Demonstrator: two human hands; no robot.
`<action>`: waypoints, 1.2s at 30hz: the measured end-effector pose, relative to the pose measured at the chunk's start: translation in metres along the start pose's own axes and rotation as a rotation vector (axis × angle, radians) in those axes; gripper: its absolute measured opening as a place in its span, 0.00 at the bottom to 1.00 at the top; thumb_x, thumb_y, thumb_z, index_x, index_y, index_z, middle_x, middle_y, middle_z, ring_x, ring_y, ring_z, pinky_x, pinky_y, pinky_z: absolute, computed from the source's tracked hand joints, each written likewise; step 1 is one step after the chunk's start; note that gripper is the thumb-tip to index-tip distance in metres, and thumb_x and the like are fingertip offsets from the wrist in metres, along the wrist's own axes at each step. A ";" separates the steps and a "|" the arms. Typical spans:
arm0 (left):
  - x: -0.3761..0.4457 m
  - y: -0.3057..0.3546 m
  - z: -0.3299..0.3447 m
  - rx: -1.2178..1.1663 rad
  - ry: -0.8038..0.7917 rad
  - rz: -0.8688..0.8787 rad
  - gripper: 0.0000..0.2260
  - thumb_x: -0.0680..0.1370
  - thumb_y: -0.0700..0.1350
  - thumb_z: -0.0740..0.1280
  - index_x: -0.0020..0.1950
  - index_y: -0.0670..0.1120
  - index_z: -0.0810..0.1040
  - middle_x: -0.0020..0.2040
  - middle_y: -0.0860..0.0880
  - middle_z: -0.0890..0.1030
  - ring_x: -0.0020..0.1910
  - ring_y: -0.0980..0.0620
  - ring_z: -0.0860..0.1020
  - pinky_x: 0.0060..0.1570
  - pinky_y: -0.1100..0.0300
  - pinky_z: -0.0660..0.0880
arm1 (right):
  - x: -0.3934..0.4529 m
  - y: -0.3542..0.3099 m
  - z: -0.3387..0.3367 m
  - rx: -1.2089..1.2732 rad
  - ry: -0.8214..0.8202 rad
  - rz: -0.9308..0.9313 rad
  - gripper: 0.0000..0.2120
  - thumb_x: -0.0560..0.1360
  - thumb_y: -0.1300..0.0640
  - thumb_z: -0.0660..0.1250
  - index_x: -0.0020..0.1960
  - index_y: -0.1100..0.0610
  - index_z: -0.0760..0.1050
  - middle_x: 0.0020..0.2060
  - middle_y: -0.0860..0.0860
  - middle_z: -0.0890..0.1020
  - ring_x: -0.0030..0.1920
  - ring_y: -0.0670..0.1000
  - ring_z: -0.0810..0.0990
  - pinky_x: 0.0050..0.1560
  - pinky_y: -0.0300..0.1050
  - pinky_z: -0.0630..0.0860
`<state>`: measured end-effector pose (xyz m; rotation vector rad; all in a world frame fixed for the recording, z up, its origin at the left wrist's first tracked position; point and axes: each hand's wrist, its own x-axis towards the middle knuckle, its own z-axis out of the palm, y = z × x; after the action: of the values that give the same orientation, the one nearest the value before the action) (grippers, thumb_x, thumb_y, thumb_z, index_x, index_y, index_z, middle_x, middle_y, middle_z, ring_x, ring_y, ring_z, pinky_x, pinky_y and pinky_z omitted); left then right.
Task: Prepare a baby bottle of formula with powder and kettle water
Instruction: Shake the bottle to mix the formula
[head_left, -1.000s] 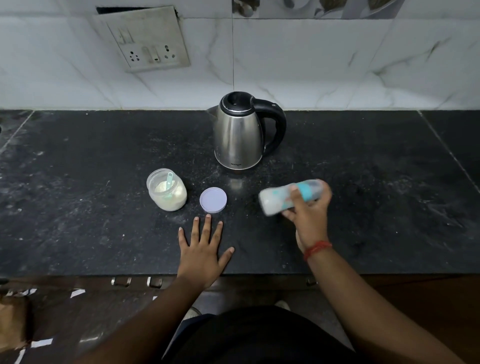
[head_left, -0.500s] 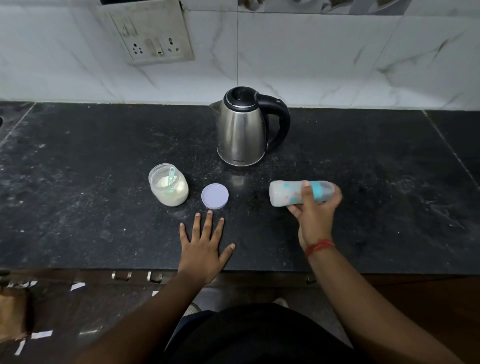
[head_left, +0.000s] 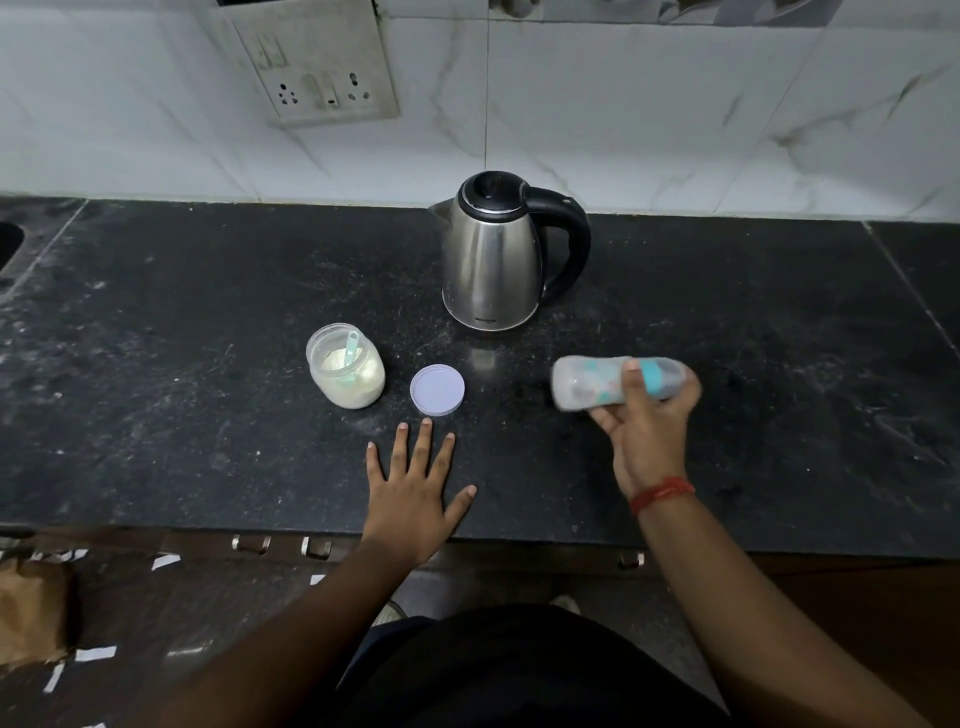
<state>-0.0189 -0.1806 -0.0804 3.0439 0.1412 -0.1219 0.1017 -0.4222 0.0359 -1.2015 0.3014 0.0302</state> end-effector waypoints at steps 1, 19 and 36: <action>0.000 0.000 0.000 -0.005 0.004 0.002 0.36 0.81 0.71 0.43 0.84 0.53 0.57 0.84 0.44 0.57 0.83 0.38 0.52 0.76 0.28 0.48 | 0.000 -0.001 0.000 -0.069 -0.106 0.024 0.25 0.78 0.55 0.72 0.69 0.45 0.65 0.62 0.53 0.78 0.58 0.54 0.84 0.46 0.54 0.85; 0.001 -0.001 0.002 -0.003 0.005 0.004 0.36 0.81 0.71 0.43 0.83 0.53 0.58 0.84 0.44 0.58 0.83 0.38 0.53 0.76 0.28 0.49 | -0.002 0.005 0.000 -0.103 -0.101 -0.028 0.27 0.77 0.53 0.73 0.70 0.42 0.66 0.61 0.51 0.79 0.58 0.52 0.84 0.45 0.52 0.84; 0.000 -0.001 0.002 -0.003 -0.001 -0.002 0.36 0.81 0.71 0.42 0.84 0.54 0.56 0.85 0.45 0.56 0.84 0.39 0.50 0.76 0.28 0.47 | -0.004 0.011 -0.012 -0.131 -0.090 0.012 0.24 0.77 0.53 0.74 0.67 0.40 0.67 0.61 0.51 0.78 0.57 0.51 0.85 0.46 0.53 0.84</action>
<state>-0.0195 -0.1795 -0.0828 3.0407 0.1442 -0.1230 0.0936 -0.4282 0.0228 -1.3247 0.2300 0.1159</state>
